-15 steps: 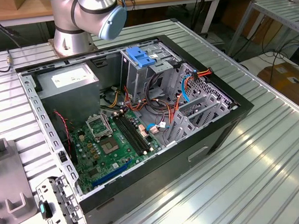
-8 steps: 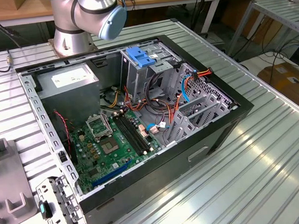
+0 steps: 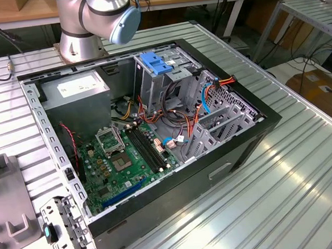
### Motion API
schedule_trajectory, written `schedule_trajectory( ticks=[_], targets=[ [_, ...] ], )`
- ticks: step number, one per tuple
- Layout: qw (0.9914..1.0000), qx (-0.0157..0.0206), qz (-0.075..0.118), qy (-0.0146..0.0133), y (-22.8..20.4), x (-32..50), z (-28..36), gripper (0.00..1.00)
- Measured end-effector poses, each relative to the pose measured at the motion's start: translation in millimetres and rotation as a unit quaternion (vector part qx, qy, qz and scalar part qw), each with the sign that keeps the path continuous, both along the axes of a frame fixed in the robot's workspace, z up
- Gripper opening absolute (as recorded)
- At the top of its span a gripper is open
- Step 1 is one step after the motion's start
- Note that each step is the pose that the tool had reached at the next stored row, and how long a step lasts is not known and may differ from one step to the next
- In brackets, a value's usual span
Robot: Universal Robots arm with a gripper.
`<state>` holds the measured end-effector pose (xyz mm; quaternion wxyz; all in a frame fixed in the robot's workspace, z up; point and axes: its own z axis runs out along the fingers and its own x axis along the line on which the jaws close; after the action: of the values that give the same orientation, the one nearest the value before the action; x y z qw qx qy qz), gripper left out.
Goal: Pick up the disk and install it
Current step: 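Pick up the disk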
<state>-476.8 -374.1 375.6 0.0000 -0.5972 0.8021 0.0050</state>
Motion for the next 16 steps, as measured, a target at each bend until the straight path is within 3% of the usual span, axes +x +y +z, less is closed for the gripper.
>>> schedule_trajectory(
  ticks=[1, 5, 8, 9, 10, 16],
  targets=[
    [0.99995, 0.0, 0.01, 0.0, 0.0, 0.0, -1.0, 0.38],
    [0.99801, -0.0001, 0.063, -0.0042, 1.0, 0.1, -8.3, 0.69],
    [0.99638, -0.0001, 0.085, -0.0048, 1.1, 0.2, -11.3, 0.69],
    [0.9954, -0.0001, 0.096, -0.0049, 1.2, 0.1, -12.5, 0.69],
    [0.99378, 0.0, 0.111, -0.005, 1.2, 0.2, -14.0, 0.69],
    [0.99129, -0.0001, 0.132, -0.0062, 1.3, 1.5, -23.1, 0.69]
  ],
)
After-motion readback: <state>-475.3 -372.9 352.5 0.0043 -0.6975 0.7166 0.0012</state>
